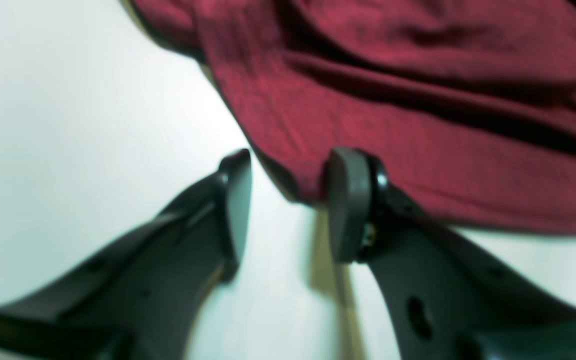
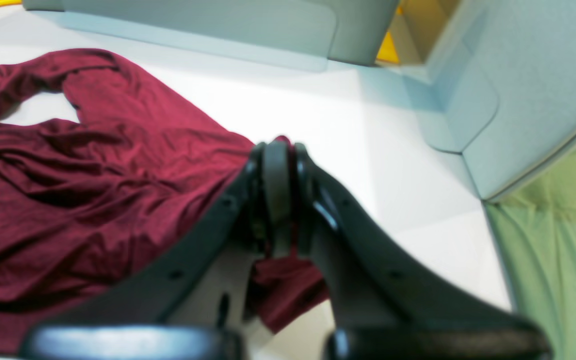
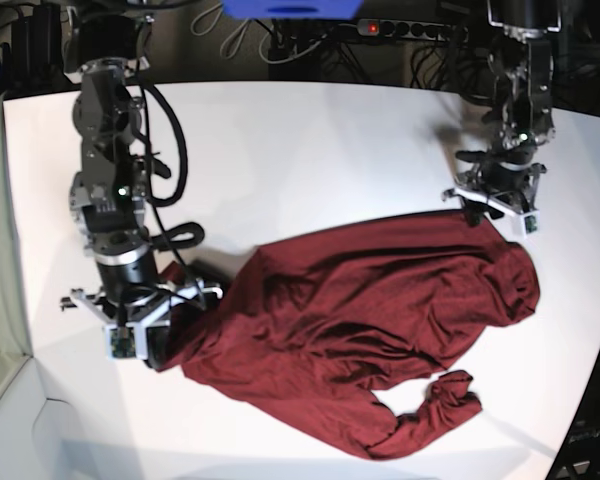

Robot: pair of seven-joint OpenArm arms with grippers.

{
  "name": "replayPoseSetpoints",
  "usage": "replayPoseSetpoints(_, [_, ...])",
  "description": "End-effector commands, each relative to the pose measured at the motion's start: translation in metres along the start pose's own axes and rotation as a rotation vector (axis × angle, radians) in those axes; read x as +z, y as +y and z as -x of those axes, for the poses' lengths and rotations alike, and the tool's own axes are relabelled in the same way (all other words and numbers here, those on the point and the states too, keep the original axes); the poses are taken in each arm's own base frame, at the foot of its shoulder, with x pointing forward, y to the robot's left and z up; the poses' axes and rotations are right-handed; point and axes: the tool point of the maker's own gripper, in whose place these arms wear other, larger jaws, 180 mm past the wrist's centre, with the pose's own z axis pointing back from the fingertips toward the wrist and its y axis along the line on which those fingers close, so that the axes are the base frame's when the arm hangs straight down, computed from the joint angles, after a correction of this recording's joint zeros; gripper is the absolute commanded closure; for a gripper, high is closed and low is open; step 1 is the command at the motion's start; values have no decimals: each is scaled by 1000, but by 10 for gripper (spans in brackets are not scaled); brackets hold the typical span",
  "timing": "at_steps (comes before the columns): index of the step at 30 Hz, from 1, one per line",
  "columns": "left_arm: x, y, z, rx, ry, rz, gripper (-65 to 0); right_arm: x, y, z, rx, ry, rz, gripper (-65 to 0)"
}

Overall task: Layout the t-shirt on the table in an organized manner, then fold the t-shirt properly
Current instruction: 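Grasp the shirt edge with both grippers and pull it apart, then lift the shirt with both grippers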

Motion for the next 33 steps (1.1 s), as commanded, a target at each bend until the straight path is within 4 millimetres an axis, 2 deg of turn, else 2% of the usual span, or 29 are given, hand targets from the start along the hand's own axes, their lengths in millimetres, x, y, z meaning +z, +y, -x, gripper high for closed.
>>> replayPoseSetpoints(1, [-5,-2,-3,12,-2,2,-250,2,-3,-15,-3,-58,9,0])
replayPoseSetpoints(5, [-15,-1,8,36,38,-11,-233,3,-4,-13,-2,-52,13,0])
replayPoseSetpoints(7, [-16,0,10,37,40,-13,-171,3,-5,-12,2,-49,14,0])
replayPoseSetpoints(10, [-21,-3,-5,41,11,-8,-3,3,-6,-12,2,-49,15,0])
replayPoseSetpoints(13, [-26,-8,-30,42,-38,3,-12,3,-6,-12,2,-49,15,0])
replayPoseSetpoints(16, [-31,-21,-76,41,-131,31,0,3,-6,-12,2,-49,15,0])
replayPoseSetpoints(20, [-24,-37,-176,6,-325,68,-1,1,-7,-16,5,-59,18,0])
replayPoseSetpoints(24, [-6,-59,-282,6,-531,110,-1,-1,-8,-23,5,-74,21,0])
replayPoseSetpoints(25, [-1,-62,-303,5,-568,115,-1,-1,-8,-24,5,-76,21,0])
replayPoseSetpoints(29, [-2,-68,-365,44,-636,121,-1,-1,-13,-22,17,-72,29,0])
replayPoseSetpoints(33, [-13,-65,-405,105,-631,108,-1,0,-16,-20,23,-67,37,0])
